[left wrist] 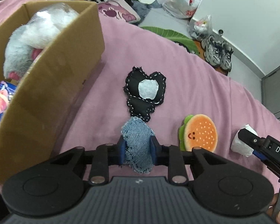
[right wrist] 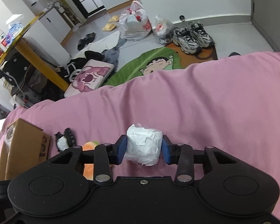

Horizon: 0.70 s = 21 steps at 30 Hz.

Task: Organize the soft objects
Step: 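Grasp the denim patch with the left tool while the right tool grasps the white cloth, then carry both items over the box and release them inside, opening both tools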

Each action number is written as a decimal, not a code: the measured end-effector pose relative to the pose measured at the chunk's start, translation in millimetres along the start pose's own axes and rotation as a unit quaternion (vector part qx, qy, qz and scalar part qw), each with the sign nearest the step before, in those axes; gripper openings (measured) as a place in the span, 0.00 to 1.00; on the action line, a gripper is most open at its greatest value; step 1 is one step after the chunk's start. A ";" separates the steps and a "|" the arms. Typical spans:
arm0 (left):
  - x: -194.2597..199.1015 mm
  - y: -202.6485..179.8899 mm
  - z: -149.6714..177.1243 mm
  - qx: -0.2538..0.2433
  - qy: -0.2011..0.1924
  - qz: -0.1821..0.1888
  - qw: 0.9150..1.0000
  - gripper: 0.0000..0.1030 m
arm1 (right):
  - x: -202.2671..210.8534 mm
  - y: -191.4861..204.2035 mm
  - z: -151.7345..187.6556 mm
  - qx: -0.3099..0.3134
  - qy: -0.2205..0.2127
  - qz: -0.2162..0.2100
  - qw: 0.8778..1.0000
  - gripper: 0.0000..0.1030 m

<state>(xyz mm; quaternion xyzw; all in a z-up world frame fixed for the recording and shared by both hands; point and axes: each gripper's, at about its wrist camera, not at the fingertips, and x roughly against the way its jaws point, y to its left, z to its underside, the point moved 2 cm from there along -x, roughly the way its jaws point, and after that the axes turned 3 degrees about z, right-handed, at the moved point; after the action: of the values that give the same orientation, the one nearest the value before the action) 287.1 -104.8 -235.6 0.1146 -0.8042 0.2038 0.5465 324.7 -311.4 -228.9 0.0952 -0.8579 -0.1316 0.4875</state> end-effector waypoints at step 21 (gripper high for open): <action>103.2 32.3 10.2 -0.030 -0.084 0.067 0.994 0.24 | 73.6 62.1 15.3 0.064 -0.068 -0.027 0.995 0.38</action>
<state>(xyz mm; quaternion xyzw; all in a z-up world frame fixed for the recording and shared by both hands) 226.7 -76.7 -149.9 0.0605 -0.8587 0.2057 0.4654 272.0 -272.0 -156.9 0.1404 -0.8929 -0.0957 0.4170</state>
